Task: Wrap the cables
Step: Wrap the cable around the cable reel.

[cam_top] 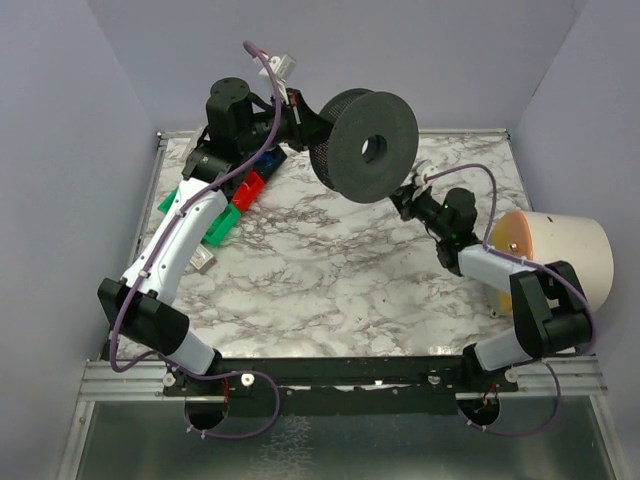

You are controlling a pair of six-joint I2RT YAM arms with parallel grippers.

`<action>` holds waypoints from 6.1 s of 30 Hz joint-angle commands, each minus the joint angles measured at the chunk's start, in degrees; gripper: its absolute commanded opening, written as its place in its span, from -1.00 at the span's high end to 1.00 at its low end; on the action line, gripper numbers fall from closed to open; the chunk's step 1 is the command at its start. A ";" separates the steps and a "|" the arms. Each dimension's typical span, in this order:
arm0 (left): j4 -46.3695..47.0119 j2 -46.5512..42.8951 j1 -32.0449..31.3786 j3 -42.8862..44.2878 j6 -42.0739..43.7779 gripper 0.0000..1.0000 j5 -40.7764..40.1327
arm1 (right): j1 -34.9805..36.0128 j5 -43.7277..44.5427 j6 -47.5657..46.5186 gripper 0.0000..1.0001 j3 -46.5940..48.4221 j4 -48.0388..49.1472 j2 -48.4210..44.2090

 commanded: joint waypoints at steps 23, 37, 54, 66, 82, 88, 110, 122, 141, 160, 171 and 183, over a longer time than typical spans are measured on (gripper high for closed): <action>-26.94 0.11 -8.32 4.29 40.66 1.00 -22.57 | -12.72 -12.99 0.55 0.99 42.05 -62.21 -8.34; -20.93 8.50 -10.91 6.50 37.71 1.00 -44.67 | -12.50 -41.93 11.32 0.99 48.93 -72.19 -7.18; -25.25 11.51 -11.36 18.76 42.96 1.00 -32.54 | -12.29 -38.40 -11.32 -0.09 37.30 -62.96 -4.14; -26.69 7.83 -11.30 24.27 37.47 1.00 -14.33 | -12.23 -39.26 -46.21 -0.60 30.17 -68.19 2.93; -23.57 9.74 -9.38 25.87 28.87 1.00 -1.04 | -12.04 -34.19 -53.34 -0.61 18.01 -50.50 5.36; -21.94 10.32 -8.77 25.26 26.50 1.00 0.91 | -11.28 -37.91 -46.65 -0.58 12.13 -36.66 4.34; -19.96 10.18 -7.50 22.12 24.60 1.00 2.20 | -12.45 -39.81 -47.53 -0.56 8.40 -30.85 -0.09; -17.77 11.32 -7.49 21.41 21.83 1.00 5.81 | -9.91 -41.03 -38.51 -0.52 7.11 -21.73 2.12; -14.70 11.39 -6.70 19.33 18.21 1.00 8.80 | -6.91 -13.80 -8.78 0.99 -5.19 29.87 7.57; -24.51 8.39 -3.67 20.35 33.06 1.00 -4.44 | -24.49 -48.41 12.66 0.99 33.56 -45.47 8.77; -27.21 8.18 -10.30 16.80 45.65 1.00 -28.59 | -24.55 -59.20 52.65 0.99 37.11 -25.53 5.60; -24.98 11.16 -15.65 15.70 47.26 1.00 -44.27 | -18.96 -51.56 125.37 0.99 38.38 51.82 13.37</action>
